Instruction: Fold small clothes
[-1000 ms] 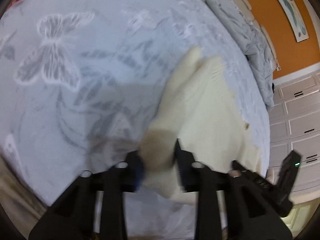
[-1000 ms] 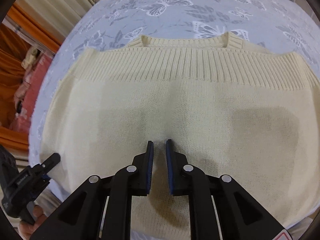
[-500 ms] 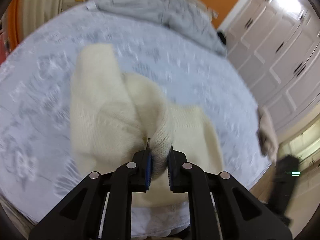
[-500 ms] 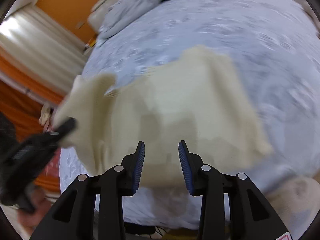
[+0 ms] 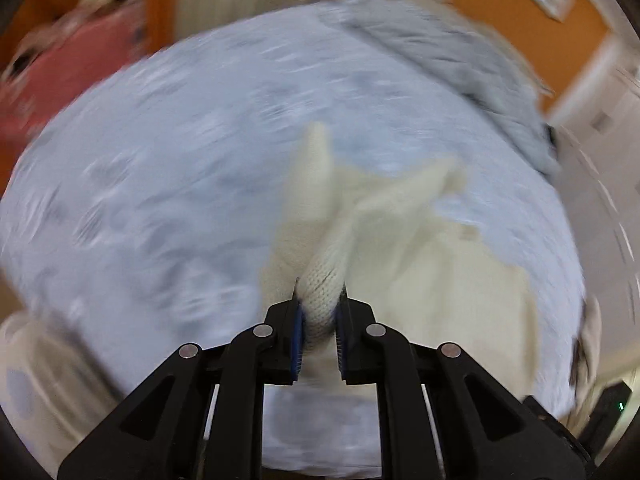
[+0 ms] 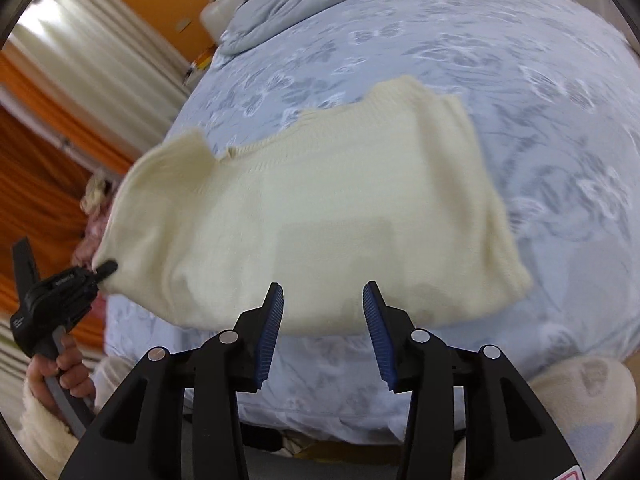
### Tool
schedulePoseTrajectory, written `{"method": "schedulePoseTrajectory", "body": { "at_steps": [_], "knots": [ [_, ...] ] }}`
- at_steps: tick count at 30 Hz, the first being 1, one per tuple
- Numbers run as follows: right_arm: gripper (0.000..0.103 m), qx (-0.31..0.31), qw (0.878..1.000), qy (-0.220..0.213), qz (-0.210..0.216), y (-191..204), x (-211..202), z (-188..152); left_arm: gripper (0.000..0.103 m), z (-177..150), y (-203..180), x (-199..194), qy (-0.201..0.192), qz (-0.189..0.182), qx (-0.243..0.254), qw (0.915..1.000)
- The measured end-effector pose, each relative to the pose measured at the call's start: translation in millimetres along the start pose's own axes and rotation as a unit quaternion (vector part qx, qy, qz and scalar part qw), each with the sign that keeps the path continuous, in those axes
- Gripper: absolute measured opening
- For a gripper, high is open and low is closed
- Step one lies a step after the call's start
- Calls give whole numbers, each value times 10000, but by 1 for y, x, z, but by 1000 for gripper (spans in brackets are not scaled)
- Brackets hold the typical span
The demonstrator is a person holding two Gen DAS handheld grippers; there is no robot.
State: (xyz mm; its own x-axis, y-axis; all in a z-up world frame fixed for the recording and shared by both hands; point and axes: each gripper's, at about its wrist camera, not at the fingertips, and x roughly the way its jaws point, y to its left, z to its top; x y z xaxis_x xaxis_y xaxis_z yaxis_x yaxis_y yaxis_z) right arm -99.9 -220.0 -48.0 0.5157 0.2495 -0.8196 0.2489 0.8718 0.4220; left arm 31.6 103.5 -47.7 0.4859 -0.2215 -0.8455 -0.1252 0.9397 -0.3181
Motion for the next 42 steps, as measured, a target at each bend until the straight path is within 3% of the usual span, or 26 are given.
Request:
{"method": "schedulePoseTrajectory", "body": {
  "at_steps": [3,4,5,6,7,8,11,13,14,15,18,21,22,23,24,25,27,29,32,34,36,37,38,39,41,42],
  "knots": [
    [32,399,9961,12,-791,-14,14,7,12,-9,37,24,238,240,-336,9989],
    [29,630,9947,-40,-810,-20,13,7,13,-12,44,29,272,213,-429,9985],
    [24,996,9913,-88,-854,-34,11,9,13,-13,48,32,302,188,-474,9982],
    [9,1153,9877,-44,-1058,-45,12,11,13,-14,48,34,295,188,-440,9984],
    [0,1162,9847,67,-1295,-52,16,13,13,-12,45,36,291,219,-394,9986],
    [0,1245,9803,378,-1486,-66,28,13,13,-13,47,39,304,231,-385,9985],
    [0,2002,9729,443,-1072,-86,26,14,13,-10,55,46,395,173,-559,9975],
    [0,1860,9735,317,-1293,-74,19,18,14,-11,61,46,401,107,-538,9977],
    [13,1596,9756,216,-1490,-58,14,23,14,-14,65,44,397,95,-496,9979],
    [15,1342,9789,115,-1539,-40,10,26,15,-14,64,43,375,82,-431,9983],
    [15,442,9922,93,-1161,23,16,46,17,-18,72,44,323,-94,-510,9981],
    [13,-419,9958,213,-780,90,41,65,21,-21,87,45,304,-476,-901,9943],
    [13,-606,9953,317,-685,109,55,69,28,-21,91,46,307,-570,-1020,9927],
    [13,-733,9942,434,-650,123,70,73,45,-21,96,47,327,-623,-1115,9913],
    [13,-838,9928,534,-669,132,86,78,56,-22,102,50,401,-663,-1250,9891],
    [13,-910,9912,633,-719,141,102,81,61,-24,107,53,442,-774,-1360,9867],
    [12,-925,9877,893,-888,152,139,90,63,-25,116,53,431,-1037,-1590,9809],
    [9,-868,9828,1268,-1021,151,172,88,73,-24,117,54,448,-1201,-1692,9772],
    [8,-949,9811,1243,-1139,150,187,81,91,-22,111,58,453,-1351,-1623,9764],
    [8,-1051,9800,1200,-1190,154,186,77,93,-20,102,64,413,-1303,-1618,9773],
    [8,-1181,9791,1148,-1190,156,185,73,92,-14,94,70,398,-1223,-1616,9784],
    [8,-1177,9802,1120,-1131,153,183,73,81,-11,91,72,386,-1230,-1611,9785],
    [8,-1133,9816,1103,-1069,153,182,73,51,-9,89,75,427,-1248,-1608,9781],
    [8,-1057,9835,1092,-984,150,178,74,51,-6,86,80,599,-1199,-1646,9772],
    [11,-722,9892,1081,-680,143,164,78,35,-2,85,75,582,-1114,-1832,9750],
    [14,-567,9916,1044,-513,140,156,79,32,0,83,69,550,-1097,-1831,9754]
  ]
}}
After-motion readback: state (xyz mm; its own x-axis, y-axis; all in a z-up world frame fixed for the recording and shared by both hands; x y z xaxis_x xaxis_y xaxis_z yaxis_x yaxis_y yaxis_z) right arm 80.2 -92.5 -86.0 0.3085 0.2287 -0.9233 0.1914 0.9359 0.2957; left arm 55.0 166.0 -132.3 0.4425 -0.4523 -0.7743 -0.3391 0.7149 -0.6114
